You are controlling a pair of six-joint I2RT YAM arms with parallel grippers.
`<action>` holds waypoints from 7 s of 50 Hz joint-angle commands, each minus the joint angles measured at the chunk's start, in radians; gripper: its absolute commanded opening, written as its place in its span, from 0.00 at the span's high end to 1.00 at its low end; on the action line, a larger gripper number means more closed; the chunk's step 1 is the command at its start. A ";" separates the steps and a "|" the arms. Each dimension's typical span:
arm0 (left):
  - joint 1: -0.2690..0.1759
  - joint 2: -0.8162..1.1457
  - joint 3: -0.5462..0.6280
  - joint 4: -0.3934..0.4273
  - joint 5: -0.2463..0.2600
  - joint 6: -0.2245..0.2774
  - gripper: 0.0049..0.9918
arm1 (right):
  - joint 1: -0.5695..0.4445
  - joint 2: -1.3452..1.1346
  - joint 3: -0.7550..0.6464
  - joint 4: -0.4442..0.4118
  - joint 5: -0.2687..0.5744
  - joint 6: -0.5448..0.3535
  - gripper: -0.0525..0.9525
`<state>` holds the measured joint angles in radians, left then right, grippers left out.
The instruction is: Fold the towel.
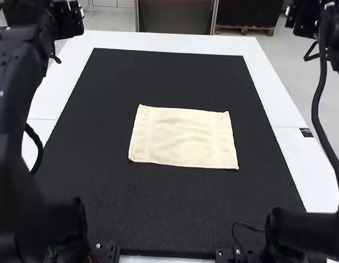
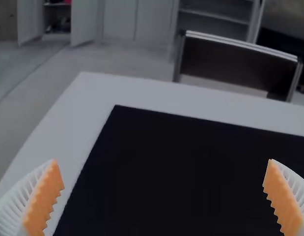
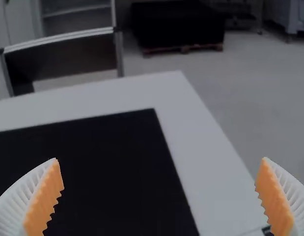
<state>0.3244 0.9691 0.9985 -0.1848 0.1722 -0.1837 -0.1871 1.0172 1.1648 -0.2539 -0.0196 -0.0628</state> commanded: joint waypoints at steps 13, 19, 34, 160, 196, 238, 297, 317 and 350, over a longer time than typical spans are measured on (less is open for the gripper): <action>-0.196 0.105 0.091 0.061 -0.005 -0.033 0.06 | 0.008 0.153 0.242 -0.082 0.129 0.031 0.05; -0.283 0.151 0.115 0.062 -0.033 -0.033 0.05 | 0.061 0.192 0.266 -0.105 0.176 0.031 0.05; -0.372 0.250 0.089 0.166 -0.100 -0.026 0.03 | 0.132 0.233 0.196 -0.054 0.245 0.001 0.05; -0.542 0.839 0.269 0.249 -0.209 -0.019 0.04 | 0.302 0.946 0.271 -0.076 0.116 0.097 0.07; -0.588 0.812 0.232 0.249 -0.189 -0.056 0.04 | 0.321 1.044 0.305 -0.203 -0.006 0.199 0.08; -0.585 0.821 0.235 0.275 -0.160 -0.088 0.04 | 0.278 1.198 0.412 -0.202 0.060 0.175 0.10; -0.570 0.861 0.213 0.312 -0.157 -0.100 0.04 | 0.285 1.284 0.472 -0.248 0.026 0.161 0.32; -0.530 0.958 0.173 0.275 -0.163 -0.114 0.07 | 0.282 1.282 0.484 -0.263 -0.017 0.166 0.46; -0.479 1.002 0.146 0.246 -0.204 -0.117 0.07 | 0.279 1.281 0.486 -0.265 -0.014 0.166 0.46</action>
<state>-0.2115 1.9652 1.1534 0.0536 -0.0029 -0.2932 0.0864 2.2868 1.6466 -0.5037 0.0299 0.1001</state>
